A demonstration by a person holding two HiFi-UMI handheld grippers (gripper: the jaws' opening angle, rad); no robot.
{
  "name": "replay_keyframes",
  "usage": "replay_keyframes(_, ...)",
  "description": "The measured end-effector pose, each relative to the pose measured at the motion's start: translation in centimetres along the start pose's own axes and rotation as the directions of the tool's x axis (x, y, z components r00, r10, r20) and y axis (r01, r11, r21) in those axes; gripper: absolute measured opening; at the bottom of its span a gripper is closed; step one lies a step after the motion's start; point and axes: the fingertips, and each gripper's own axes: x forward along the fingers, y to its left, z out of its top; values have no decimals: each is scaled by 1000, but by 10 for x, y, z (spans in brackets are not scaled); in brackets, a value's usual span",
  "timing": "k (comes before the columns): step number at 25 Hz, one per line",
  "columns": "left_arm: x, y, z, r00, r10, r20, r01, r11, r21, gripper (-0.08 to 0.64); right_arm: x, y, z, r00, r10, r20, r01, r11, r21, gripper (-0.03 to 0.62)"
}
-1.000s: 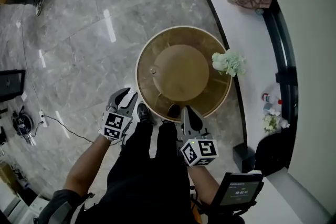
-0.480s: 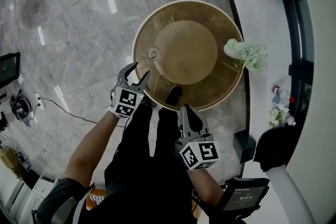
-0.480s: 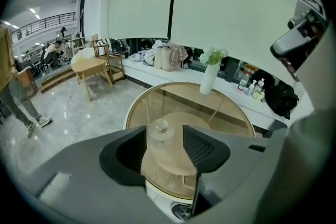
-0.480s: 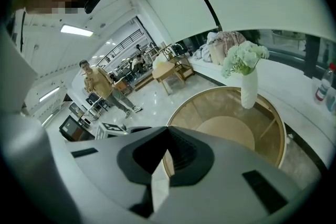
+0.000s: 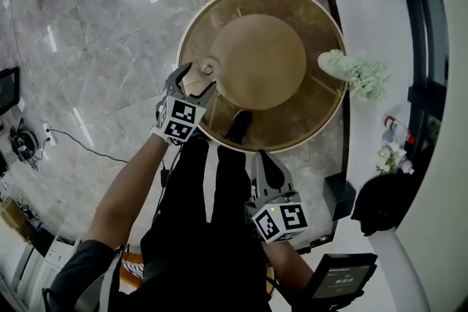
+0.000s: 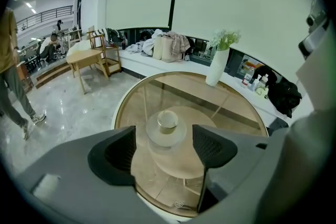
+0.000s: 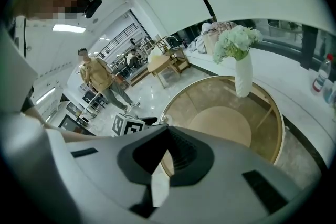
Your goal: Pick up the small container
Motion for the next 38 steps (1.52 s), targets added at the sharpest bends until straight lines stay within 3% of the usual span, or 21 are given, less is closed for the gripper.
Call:
replay_keyframes(12,48,-2,-4,999,6,-31,-5,1000,31,331,6,-7,-26,999,-11,-53,12,1000,12,-2)
replay_keyframes(17,62,0,-10,999,1,-49,-1,1000,6,331,3,-10,-28,998,-23,-54,24,1000,11,-2)
replay_keyframes(38,57,-4,-8,996,-21,-90,22,1000,13,337,-15,-16,-31,999,-37,-32,37,999,-2,-2)
